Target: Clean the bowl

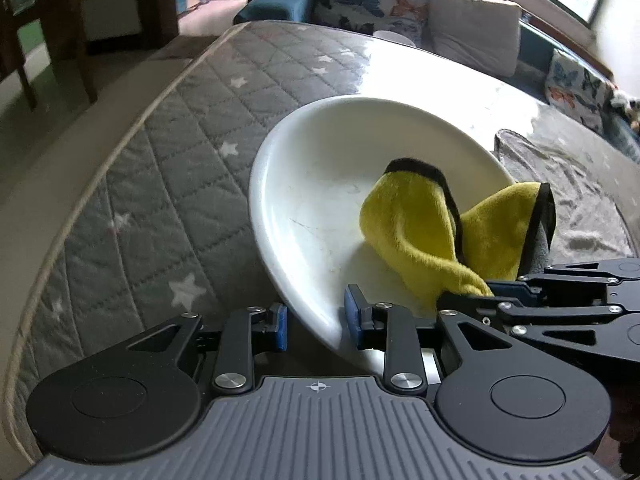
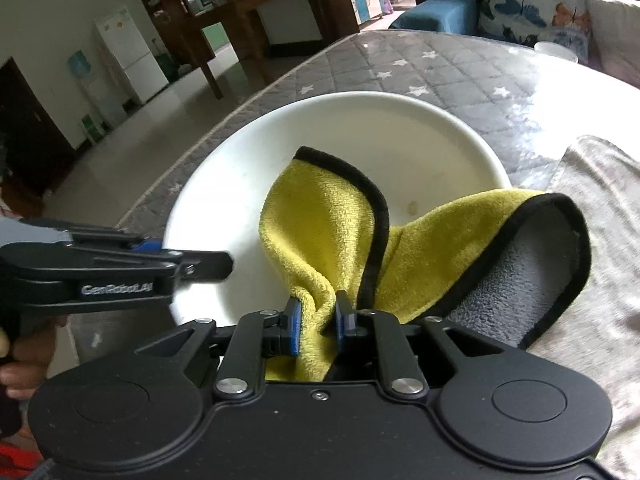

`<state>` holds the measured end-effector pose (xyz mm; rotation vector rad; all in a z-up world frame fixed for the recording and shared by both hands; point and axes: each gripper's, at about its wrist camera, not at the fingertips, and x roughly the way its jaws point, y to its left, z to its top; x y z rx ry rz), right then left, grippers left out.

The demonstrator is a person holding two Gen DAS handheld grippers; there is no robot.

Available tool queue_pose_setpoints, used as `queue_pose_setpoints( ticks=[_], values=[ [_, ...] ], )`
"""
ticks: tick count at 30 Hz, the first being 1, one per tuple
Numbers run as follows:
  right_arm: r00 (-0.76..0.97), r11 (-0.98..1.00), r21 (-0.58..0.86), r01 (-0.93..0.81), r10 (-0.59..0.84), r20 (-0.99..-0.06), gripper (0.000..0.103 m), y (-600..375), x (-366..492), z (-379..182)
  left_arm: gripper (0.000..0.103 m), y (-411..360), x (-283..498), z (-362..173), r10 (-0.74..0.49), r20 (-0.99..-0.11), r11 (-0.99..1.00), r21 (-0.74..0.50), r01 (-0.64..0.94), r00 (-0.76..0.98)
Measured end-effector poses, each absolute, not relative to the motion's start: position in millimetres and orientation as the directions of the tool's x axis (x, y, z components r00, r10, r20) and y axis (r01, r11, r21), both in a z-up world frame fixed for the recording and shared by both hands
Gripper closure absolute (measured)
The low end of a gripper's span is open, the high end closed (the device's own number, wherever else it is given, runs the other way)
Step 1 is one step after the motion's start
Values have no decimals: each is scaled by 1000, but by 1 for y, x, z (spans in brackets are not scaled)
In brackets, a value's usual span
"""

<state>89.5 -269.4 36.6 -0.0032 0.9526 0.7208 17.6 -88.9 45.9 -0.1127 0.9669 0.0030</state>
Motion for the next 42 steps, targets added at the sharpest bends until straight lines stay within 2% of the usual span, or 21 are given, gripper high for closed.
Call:
queue_pose_setpoints(
  ticks=[10, 27, 42],
  values=[
    [327, 750, 353, -559, 591, -737, 87, -271, 103, 39, 72, -83, 37, 43, -64, -826, 998, -51, 39, 560],
    [413, 806, 247, -537, 507, -756, 88, -283, 110, 37, 69, -79, 42, 37, -82, -828, 996, -50, 72, 555],
    [484, 839, 193, -509, 464, -742, 88, -284, 123, 32, 66, -81, 42, 35, -51, -837, 996, -79, -28, 545]
  ],
)
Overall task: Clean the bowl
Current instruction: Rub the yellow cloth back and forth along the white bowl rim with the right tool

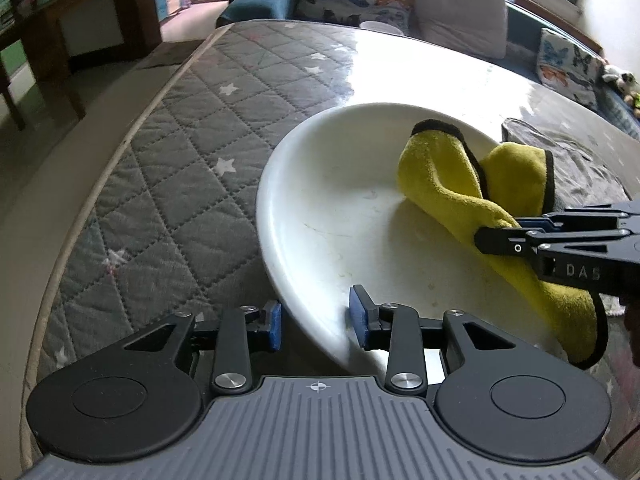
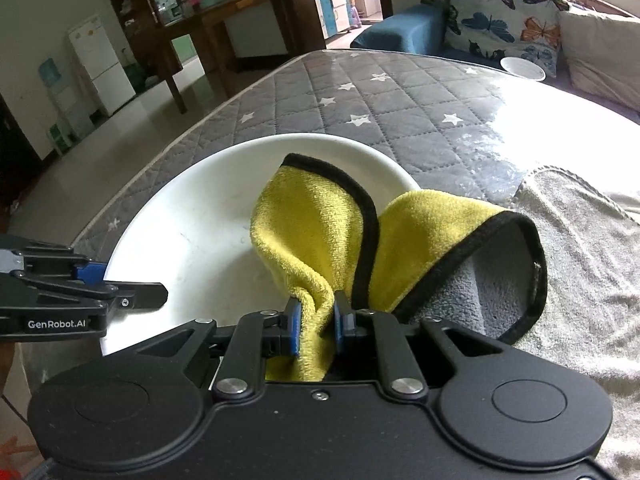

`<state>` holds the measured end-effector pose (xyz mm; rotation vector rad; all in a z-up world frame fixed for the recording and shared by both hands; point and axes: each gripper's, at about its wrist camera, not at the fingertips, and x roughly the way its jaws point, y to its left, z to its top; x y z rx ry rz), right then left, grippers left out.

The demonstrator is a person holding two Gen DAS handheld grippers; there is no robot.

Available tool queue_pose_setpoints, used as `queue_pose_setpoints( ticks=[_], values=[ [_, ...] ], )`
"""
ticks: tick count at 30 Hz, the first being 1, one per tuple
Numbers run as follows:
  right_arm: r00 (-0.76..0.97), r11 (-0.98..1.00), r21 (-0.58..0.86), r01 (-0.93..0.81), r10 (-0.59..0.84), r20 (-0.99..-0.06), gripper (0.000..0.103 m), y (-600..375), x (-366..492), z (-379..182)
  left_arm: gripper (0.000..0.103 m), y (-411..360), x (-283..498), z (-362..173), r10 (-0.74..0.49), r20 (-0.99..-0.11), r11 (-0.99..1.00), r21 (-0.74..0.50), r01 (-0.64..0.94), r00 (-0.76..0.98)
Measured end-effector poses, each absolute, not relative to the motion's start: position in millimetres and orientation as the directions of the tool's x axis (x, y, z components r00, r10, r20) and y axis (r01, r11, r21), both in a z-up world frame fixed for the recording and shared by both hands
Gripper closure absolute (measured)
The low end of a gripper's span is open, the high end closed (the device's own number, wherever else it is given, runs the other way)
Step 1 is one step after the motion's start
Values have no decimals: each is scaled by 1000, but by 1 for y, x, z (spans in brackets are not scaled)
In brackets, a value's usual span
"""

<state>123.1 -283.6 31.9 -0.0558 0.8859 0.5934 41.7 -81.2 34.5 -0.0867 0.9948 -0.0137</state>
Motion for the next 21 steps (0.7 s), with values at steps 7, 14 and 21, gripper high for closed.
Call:
queue_pose_setpoints(
  ticks=[7, 14, 21],
  values=[
    [498, 843, 188, -504, 462, -734, 88, -284, 122, 30, 66, -86, 29, 34, -76, -846, 982, -157, -109, 528],
    [513, 848, 184, -497, 459, -726, 88, -284, 121, 29, 64, -96, 17, 33, -93, -841, 964, -210, -164, 533],
    [522, 852, 170, -495, 448, -725, 87, -282, 118, 29, 68, -102, 13, 34, -62, -836, 963, -194, -188, 545]
  ],
)
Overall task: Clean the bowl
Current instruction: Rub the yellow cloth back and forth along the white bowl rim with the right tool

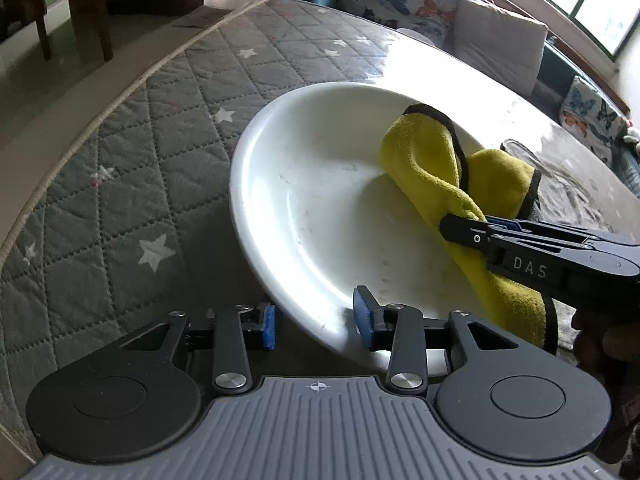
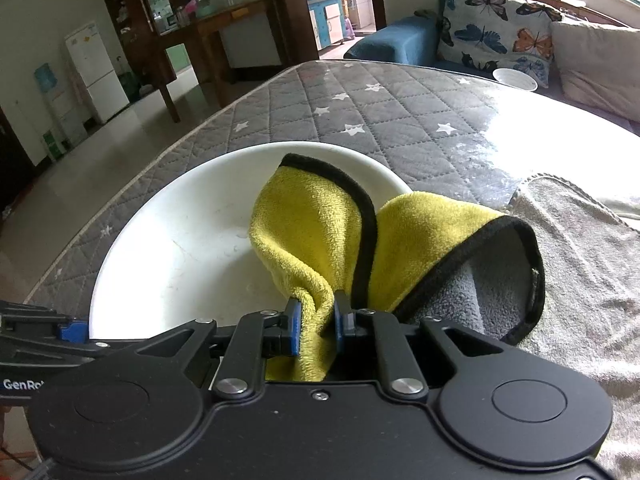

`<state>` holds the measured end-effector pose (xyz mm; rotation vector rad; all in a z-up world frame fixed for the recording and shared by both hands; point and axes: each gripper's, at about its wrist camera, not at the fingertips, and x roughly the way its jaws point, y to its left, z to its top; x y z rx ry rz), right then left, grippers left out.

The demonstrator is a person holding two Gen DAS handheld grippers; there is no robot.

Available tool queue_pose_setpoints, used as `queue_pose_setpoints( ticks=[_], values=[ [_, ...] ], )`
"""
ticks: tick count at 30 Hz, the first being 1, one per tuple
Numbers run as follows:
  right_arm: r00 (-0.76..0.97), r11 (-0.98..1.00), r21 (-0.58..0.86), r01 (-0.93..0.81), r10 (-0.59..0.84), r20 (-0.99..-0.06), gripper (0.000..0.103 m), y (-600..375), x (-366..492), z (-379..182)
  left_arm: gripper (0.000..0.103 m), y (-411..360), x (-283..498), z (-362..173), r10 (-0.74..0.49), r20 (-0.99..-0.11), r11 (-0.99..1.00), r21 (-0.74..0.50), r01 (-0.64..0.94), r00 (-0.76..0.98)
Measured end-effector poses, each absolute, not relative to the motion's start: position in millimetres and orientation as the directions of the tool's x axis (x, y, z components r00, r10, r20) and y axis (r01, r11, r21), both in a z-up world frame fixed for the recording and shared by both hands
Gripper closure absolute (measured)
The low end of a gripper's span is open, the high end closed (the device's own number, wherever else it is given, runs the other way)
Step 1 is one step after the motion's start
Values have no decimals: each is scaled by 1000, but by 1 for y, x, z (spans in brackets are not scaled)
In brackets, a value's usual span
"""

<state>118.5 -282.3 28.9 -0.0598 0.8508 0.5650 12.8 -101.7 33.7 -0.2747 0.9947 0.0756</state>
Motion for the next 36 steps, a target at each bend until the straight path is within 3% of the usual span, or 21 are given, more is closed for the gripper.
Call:
queue_pose_setpoints(
  ticks=[19, 28, 36],
  values=[
    [462, 826, 208, -524, 481, -745, 87, -278, 105, 34, 71, -89, 28, 42, -113, -839, 990, -139, -10, 532],
    [380, 789, 299, -536, 542, -749, 87, -268, 100, 35, 70, -81, 43, 46, -151, -849, 987, -102, 124, 506],
    [319, 757, 387, -526, 598, -735, 87, -263, 108, 33, 68, -72, 61, 52, -147, -857, 986, -90, 138, 493]
  ],
)
